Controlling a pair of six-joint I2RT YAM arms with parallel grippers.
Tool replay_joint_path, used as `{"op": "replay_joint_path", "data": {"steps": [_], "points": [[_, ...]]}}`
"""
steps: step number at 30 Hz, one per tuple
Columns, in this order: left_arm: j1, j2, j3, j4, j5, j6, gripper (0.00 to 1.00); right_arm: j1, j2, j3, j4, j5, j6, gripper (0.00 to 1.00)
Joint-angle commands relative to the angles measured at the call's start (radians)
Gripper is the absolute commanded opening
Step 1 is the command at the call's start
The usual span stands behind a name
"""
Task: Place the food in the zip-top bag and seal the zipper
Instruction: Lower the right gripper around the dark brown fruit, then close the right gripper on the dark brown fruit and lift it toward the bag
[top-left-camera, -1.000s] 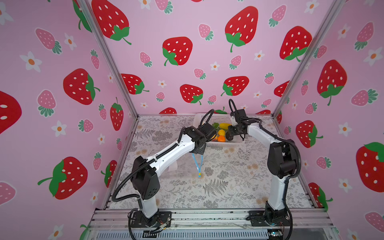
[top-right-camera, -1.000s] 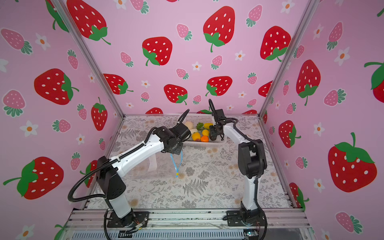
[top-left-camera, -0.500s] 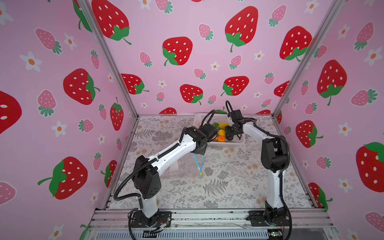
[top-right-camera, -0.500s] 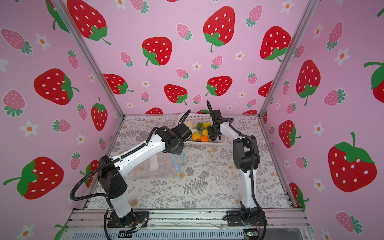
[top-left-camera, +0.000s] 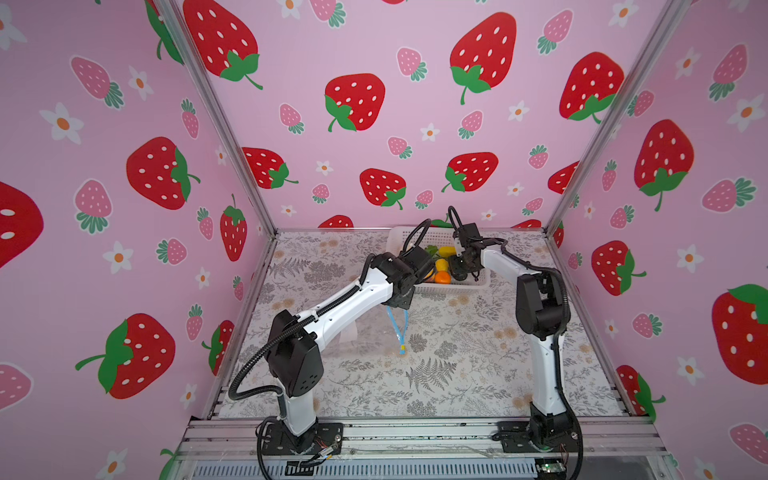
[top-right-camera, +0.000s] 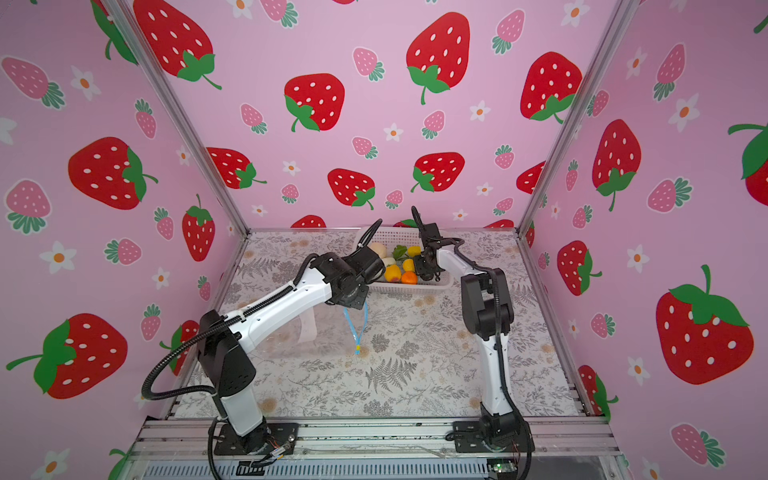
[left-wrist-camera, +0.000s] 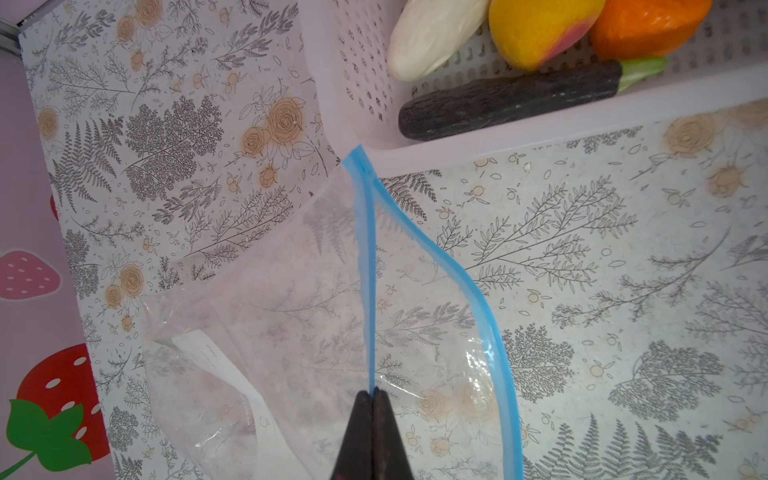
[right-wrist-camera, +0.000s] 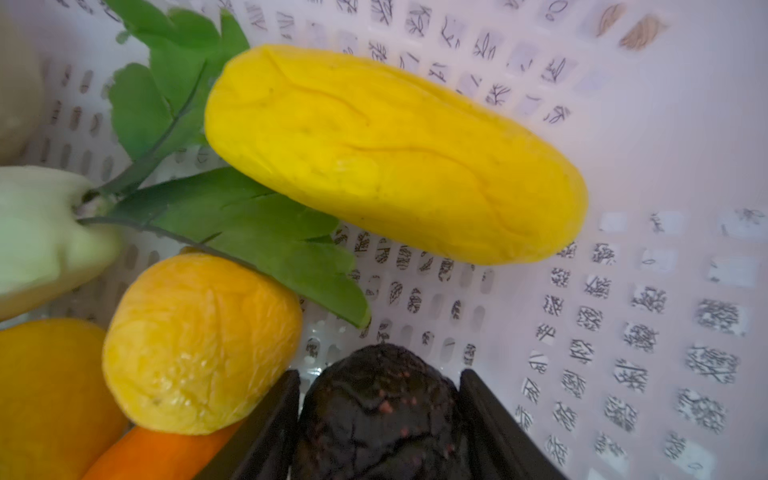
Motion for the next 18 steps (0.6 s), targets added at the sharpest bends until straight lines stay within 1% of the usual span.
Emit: {"op": "replay_joint_path", "data": {"steps": [1,5,16,18], "points": [[-0.005,0.011,0.043,-0.022,-0.006,-0.014,0.00,-0.004,0.025,0.030,-0.033,-0.007,0.010,0.62],[-0.004,0.014,0.046,-0.023,-0.007,-0.014,0.00,-0.003,0.032,0.039,-0.038,-0.014,0.010,0.62],[-0.003,0.025,0.064,-0.028,-0.003,-0.015,0.00,-0.010,-0.008,0.046,-0.044,-0.029,0.006,0.53],[-0.004,0.026,0.063,-0.028,-0.001,-0.015,0.00,-0.012,-0.022,0.040,-0.044,-0.036,0.009,0.52]]}}
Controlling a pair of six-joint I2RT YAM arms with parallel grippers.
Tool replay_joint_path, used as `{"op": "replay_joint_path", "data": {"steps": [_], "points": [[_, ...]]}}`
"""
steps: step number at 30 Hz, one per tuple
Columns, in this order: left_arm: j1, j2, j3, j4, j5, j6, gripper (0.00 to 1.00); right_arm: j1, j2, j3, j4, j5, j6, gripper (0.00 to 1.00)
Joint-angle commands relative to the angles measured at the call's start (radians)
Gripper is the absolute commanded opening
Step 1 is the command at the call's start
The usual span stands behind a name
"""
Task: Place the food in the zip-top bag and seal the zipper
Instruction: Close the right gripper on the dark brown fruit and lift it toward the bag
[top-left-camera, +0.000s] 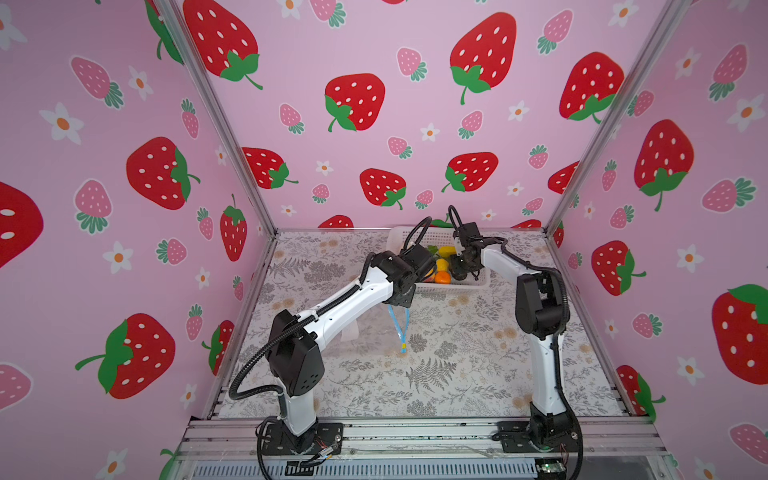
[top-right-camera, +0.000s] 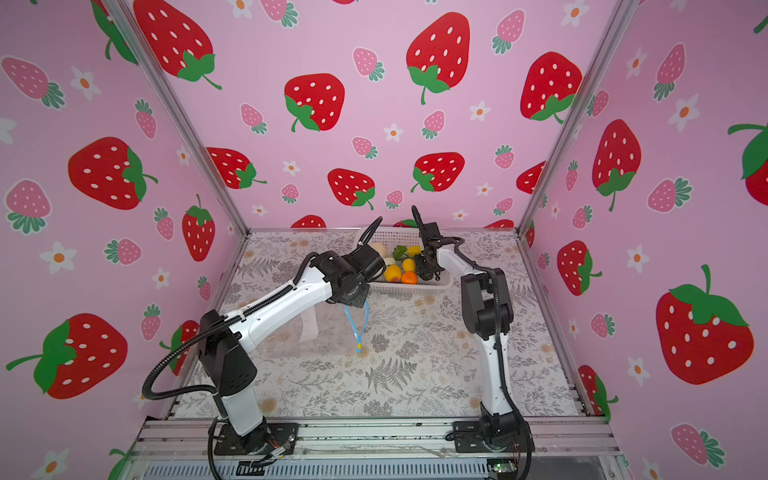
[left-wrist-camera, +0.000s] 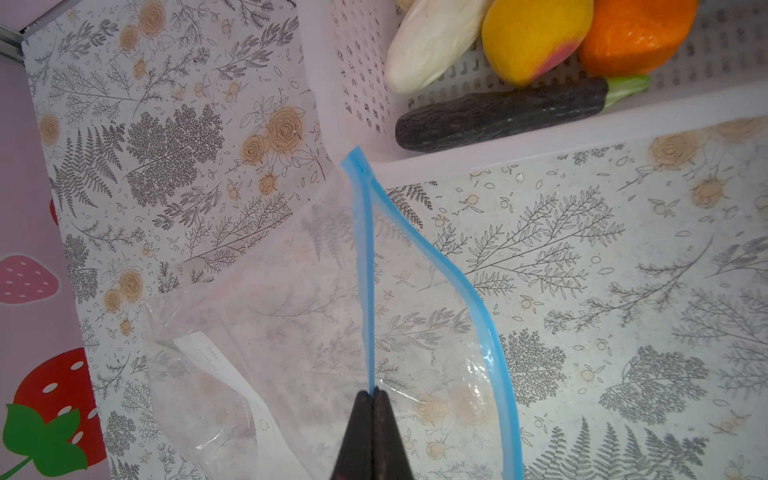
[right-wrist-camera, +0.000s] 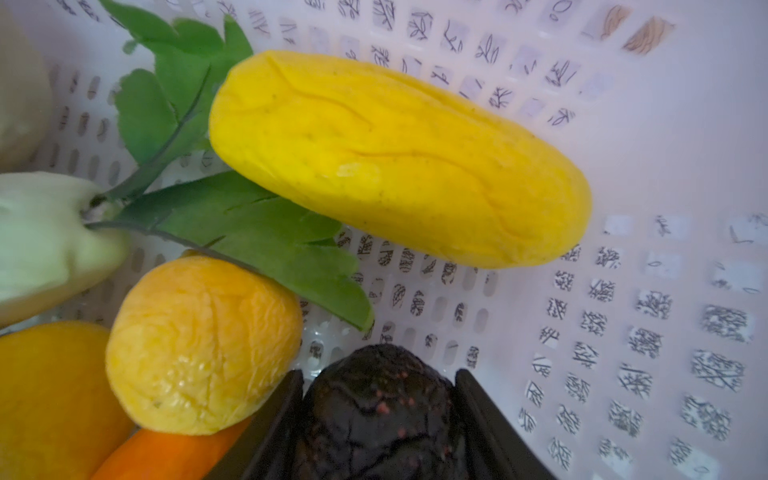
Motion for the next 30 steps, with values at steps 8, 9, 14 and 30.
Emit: {"op": "replay_joint_path", "data": {"steps": [8,9,14,30], "points": [[-0.004,0.025,0.039,-0.016,0.004,-0.025,0.00,-0.021,-0.099,-0.009,-0.028,-0.034,0.006,0.49],[-0.003,0.025,0.039,-0.014,0.006,-0.025,0.00,-0.021,-0.110,-0.015,-0.021,-0.037,0.007,0.49],[-0.004,0.026,0.041,-0.010,0.009,-0.027,0.00,-0.020,-0.156,-0.055,-0.002,-0.067,0.015,0.48],[-0.003,0.016,0.043,-0.010,0.027,-0.041,0.00,-0.007,-0.524,-0.459,0.304,-0.484,0.155,0.47]]}}
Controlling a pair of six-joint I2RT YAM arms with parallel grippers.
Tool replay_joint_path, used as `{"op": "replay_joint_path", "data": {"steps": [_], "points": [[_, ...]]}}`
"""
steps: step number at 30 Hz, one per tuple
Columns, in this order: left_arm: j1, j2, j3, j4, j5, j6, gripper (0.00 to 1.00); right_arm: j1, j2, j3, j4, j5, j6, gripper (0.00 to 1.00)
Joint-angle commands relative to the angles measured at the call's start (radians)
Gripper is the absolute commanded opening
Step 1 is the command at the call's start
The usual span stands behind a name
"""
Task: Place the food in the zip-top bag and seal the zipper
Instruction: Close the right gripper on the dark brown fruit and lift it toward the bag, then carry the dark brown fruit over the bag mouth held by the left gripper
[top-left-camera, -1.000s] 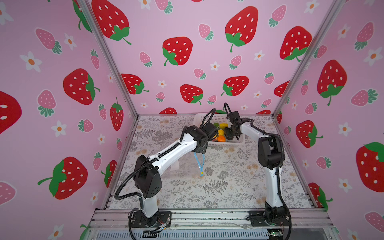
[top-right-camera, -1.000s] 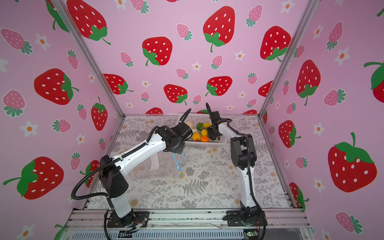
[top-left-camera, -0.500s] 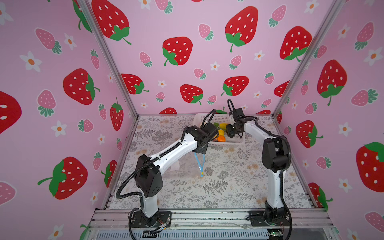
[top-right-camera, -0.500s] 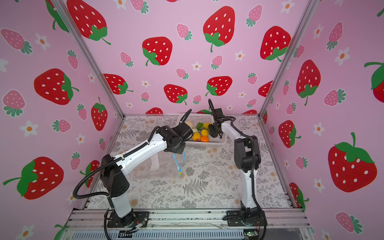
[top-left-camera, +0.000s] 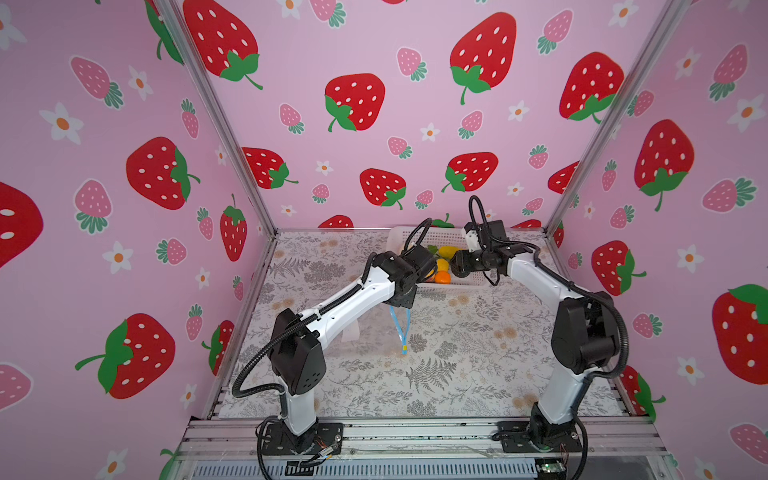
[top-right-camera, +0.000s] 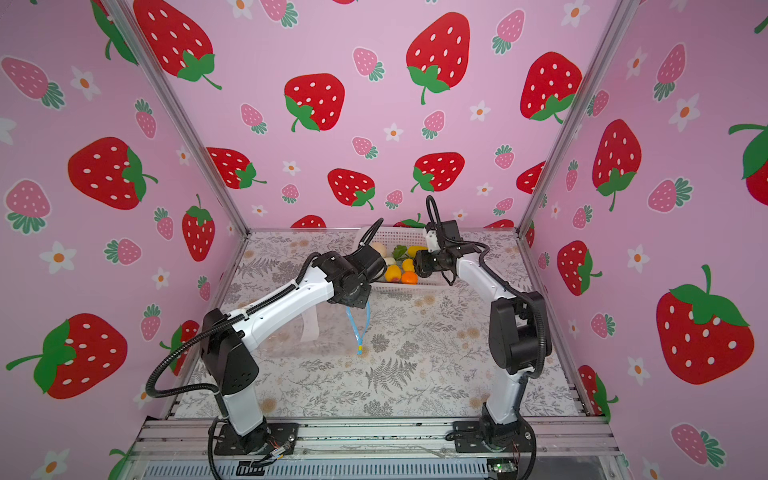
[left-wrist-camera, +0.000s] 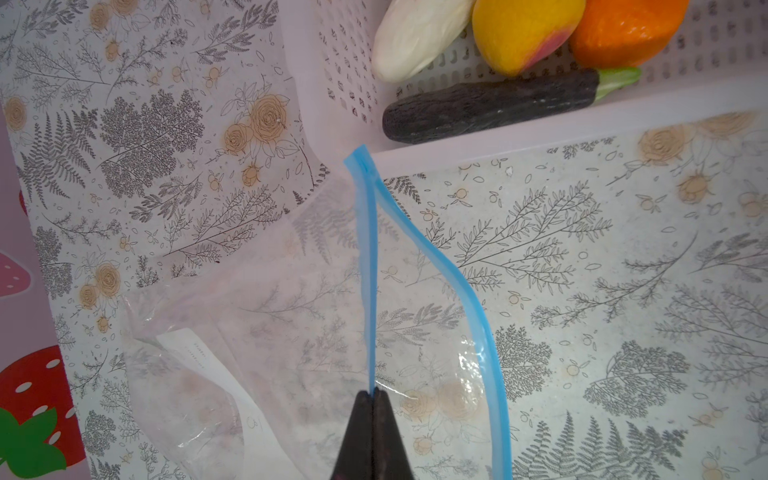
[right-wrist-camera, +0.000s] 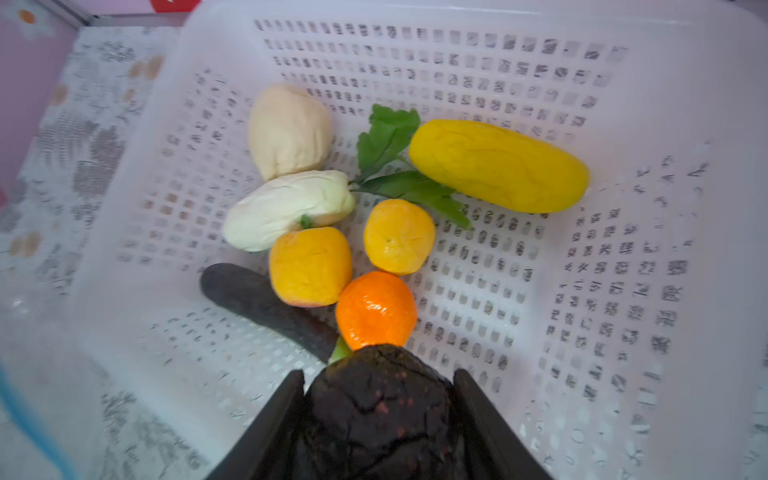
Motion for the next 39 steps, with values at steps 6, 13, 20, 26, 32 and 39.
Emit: {"op": "replay_joint_path", "data": {"steps": [6,13,20,26,32,39], "points": [[-0.002,0.000,0.060,-0.008,0.006,-0.024,0.00,0.050,-0.209,-0.278,0.377,-0.326,0.137,0.44],[-0.003,-0.001,0.082,-0.012,0.023,-0.040,0.00,0.128,-0.264,-0.445,0.605,-0.370,0.208,0.44],[-0.001,-0.015,0.071,-0.005,0.035,-0.050,0.00,0.212,-0.221,-0.466,0.684,-0.392,0.234,0.44],[0.000,-0.026,0.070,0.004,0.043,-0.055,0.00,0.254,-0.155,-0.442,0.721,-0.401,0.241,0.44],[0.002,-0.046,0.067,0.010,0.046,-0.061,0.00,0.280,-0.118,-0.440,0.757,-0.413,0.255,0.44],[0.002,-0.054,0.063,0.025,0.076,-0.068,0.00,0.289,-0.098,-0.440,0.761,-0.407,0.254,0.45]]}}
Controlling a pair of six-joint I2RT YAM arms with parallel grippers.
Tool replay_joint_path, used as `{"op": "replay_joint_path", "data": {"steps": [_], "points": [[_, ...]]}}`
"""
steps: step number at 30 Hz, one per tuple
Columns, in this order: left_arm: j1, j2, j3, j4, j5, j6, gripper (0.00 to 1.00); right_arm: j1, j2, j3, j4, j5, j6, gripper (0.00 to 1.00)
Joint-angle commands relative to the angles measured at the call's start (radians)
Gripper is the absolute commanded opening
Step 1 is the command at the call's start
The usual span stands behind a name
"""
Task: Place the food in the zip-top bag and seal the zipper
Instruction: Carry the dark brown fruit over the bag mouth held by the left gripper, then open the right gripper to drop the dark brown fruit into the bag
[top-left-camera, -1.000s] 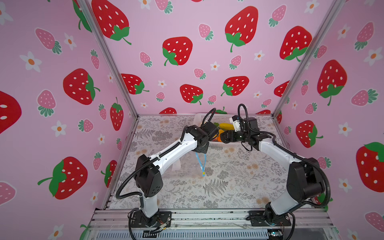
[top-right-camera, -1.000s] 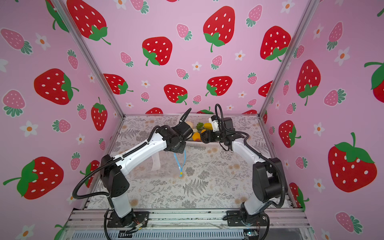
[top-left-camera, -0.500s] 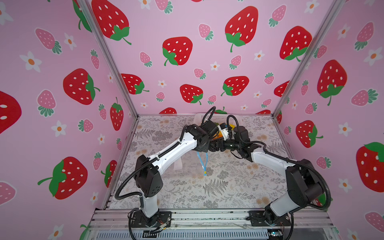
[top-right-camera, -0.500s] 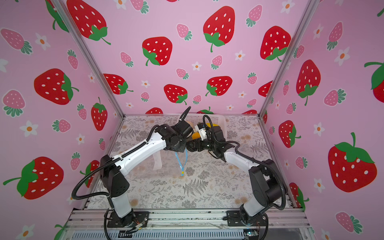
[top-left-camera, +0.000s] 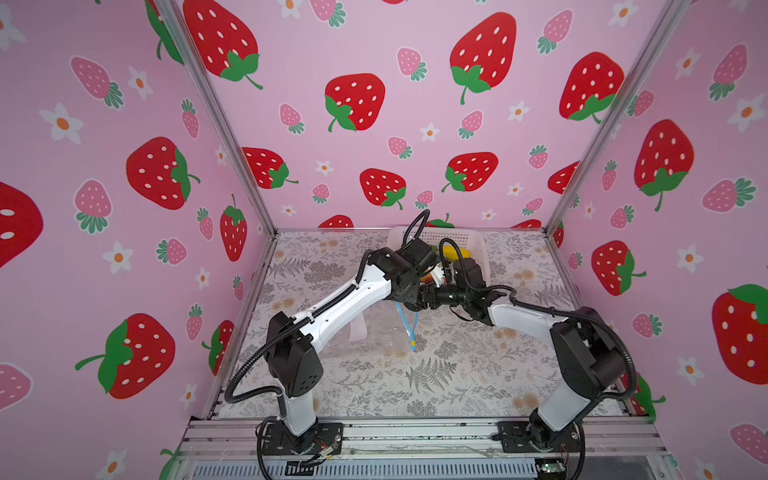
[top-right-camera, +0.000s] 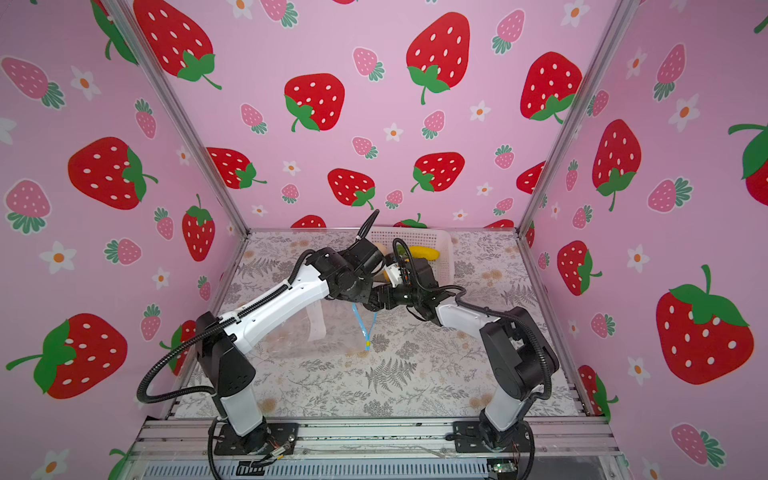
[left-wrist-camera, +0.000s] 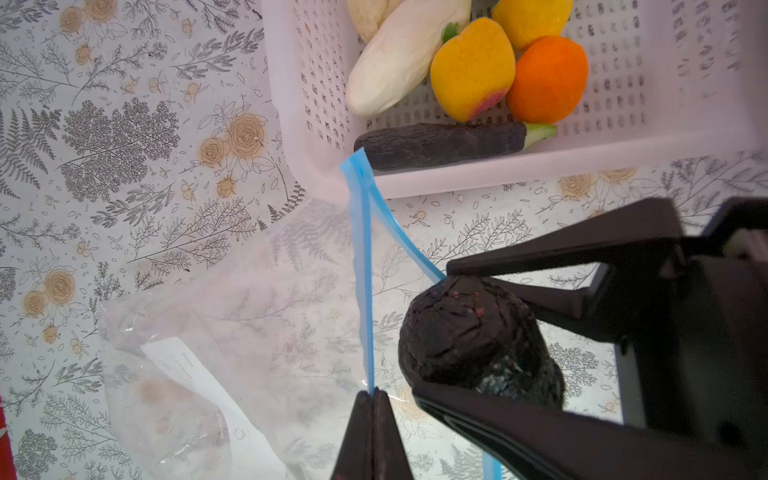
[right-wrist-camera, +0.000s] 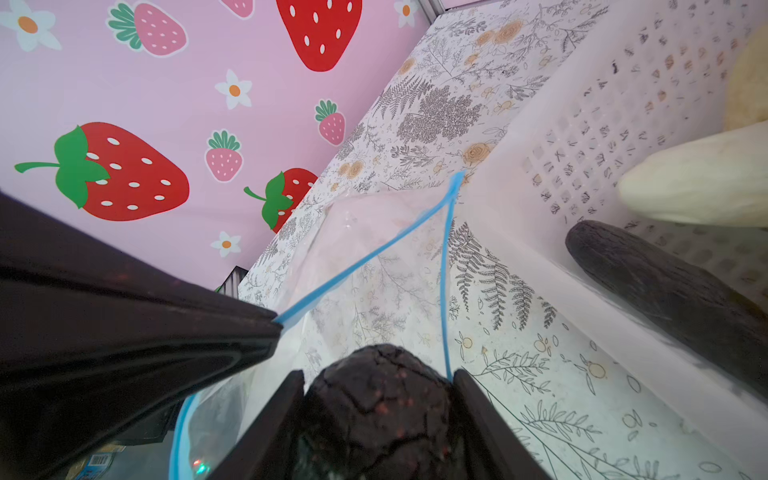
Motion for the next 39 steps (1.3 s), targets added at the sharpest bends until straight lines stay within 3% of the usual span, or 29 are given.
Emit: {"op": "replay_joint_path", "data": {"steps": [1,12,15,23,39], "points": [[0.002,-0.029,0.018,0.003,0.012,-0.023,0.00,0.008,0.014,0.020,0.040,-0.011,0.004,0.45],[0.008,-0.035,-0.001,0.024,0.028,-0.025,0.00,0.015,0.019,0.045,-0.010,0.022,-0.024,0.51],[0.008,-0.034,-0.001,0.028,0.033,-0.024,0.00,0.016,0.021,0.049,-0.019,0.030,-0.027,0.59],[0.013,-0.034,-0.007,0.029,0.036,-0.022,0.00,0.020,0.024,0.062,-0.033,0.044,-0.035,0.68],[0.019,-0.049,-0.032,0.032,0.029,-0.026,0.00,0.010,-0.015,0.050,-0.092,0.070,-0.067,0.65]]}}
